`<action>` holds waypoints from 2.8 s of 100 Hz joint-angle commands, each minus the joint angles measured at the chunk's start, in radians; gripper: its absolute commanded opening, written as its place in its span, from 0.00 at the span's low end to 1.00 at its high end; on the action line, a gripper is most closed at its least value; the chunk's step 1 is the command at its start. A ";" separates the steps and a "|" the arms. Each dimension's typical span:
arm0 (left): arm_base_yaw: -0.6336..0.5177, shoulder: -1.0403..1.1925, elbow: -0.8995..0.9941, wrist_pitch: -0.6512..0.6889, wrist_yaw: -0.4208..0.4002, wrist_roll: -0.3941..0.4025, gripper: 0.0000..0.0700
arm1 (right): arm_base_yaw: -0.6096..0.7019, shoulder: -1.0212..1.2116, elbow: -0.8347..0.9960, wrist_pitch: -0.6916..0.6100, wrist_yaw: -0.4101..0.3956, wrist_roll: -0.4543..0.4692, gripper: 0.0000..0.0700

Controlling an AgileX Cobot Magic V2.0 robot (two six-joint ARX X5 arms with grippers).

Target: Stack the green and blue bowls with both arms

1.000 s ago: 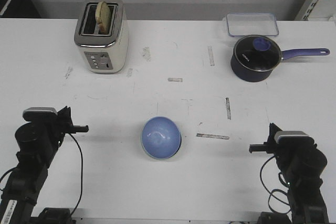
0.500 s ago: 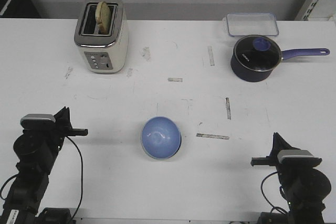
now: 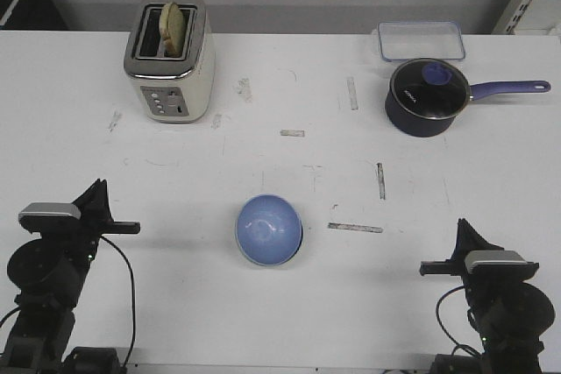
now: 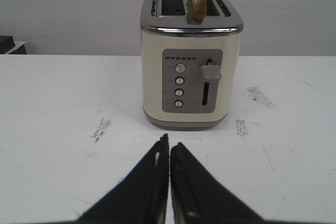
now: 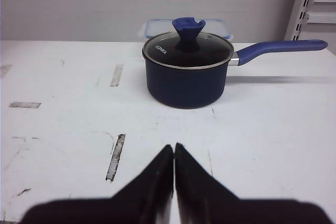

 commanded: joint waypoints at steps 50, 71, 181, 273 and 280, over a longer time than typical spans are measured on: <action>0.016 -0.263 -0.211 0.118 -0.010 -0.003 0.00 | 0.000 -0.002 0.001 0.014 0.001 0.010 0.00; 0.015 -0.432 -0.440 0.222 -0.009 -0.002 0.00 | 0.000 -0.002 0.001 0.014 0.001 0.010 0.00; 0.002 -0.529 -0.599 0.267 0.015 -0.002 0.00 | 0.000 -0.002 0.002 0.015 0.001 0.010 0.00; 0.002 -0.529 -0.599 0.267 0.015 -0.002 0.00 | 0.047 -0.302 -0.482 0.366 0.087 -0.001 0.00; 0.002 -0.529 -0.599 0.267 0.015 -0.002 0.00 | 0.053 -0.302 -0.482 0.367 0.087 -0.001 0.00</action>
